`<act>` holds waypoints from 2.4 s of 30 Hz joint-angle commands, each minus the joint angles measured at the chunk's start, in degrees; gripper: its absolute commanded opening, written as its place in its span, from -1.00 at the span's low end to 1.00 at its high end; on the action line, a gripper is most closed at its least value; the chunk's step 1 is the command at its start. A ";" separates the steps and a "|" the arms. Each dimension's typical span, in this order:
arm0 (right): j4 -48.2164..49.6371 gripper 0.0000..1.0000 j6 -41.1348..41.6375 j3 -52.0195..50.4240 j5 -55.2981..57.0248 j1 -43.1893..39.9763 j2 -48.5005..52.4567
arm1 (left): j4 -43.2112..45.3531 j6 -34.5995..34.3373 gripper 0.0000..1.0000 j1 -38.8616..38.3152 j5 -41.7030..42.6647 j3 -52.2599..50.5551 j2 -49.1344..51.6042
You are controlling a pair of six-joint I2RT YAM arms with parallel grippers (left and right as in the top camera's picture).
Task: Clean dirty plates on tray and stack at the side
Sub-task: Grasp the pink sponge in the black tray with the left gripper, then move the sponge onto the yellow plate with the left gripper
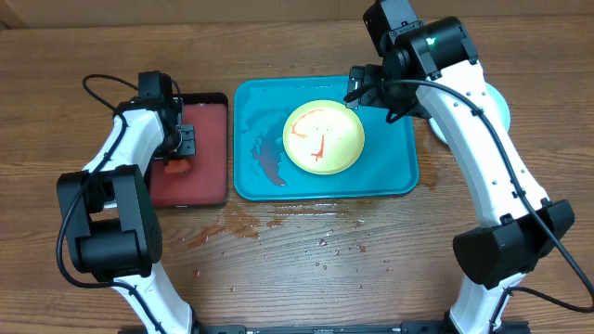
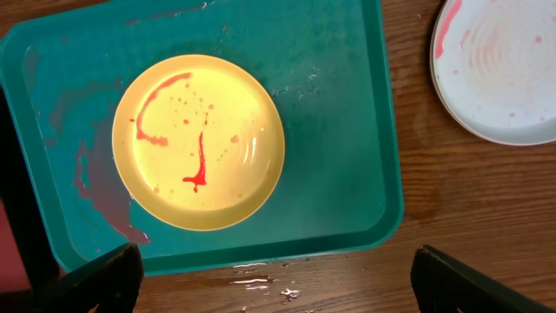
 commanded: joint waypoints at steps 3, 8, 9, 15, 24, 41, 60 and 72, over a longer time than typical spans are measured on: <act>1.11 1.00 -0.22 1.42 0.37 -0.20 -1.99 | -3.17 -0.94 -0.92 -0.76 1.77 2.29 -1.57; 1.62 1.00 -0.20 1.09 1.42 -0.66 -1.73 | -4.04 -1.64 -0.92 -0.76 1.79 4.31 -6.75; 1.70 1.00 -0.20 0.76 2.08 -0.85 -1.64 | -4.04 -1.77 -0.92 -0.76 1.77 4.44 -8.02; 5.51 1.00 -0.20 -6.51 2.62 -2.54 -1.25 | -5.35 -1.81 -0.92 -0.76 1.79 4.44 -13.99; 20.87 0.98 -0.26 -25.55 1.88 -3.65 -1.25 | -10.38 -1.81 -0.92 -0.81 4.48 4.42 -15.56; 39.26 0.16 -0.42 -38.05 -7.41 -3.19 1.68 | -6.84 -6.45 -0.92 -10.56 9.22 4.44 -15.82; 43.32 -0.79 2.08 -38.05 -9.97 -0.15 7.43 | 6.16 -11.69 -0.92 -24.92 10.51 4.35 -12.02; 44.74 -0.92 21.77 -38.05 -9.90 1.42 7.43 | 7.56 -21.16 -0.92 -28.70 9.86 4.35 -6.03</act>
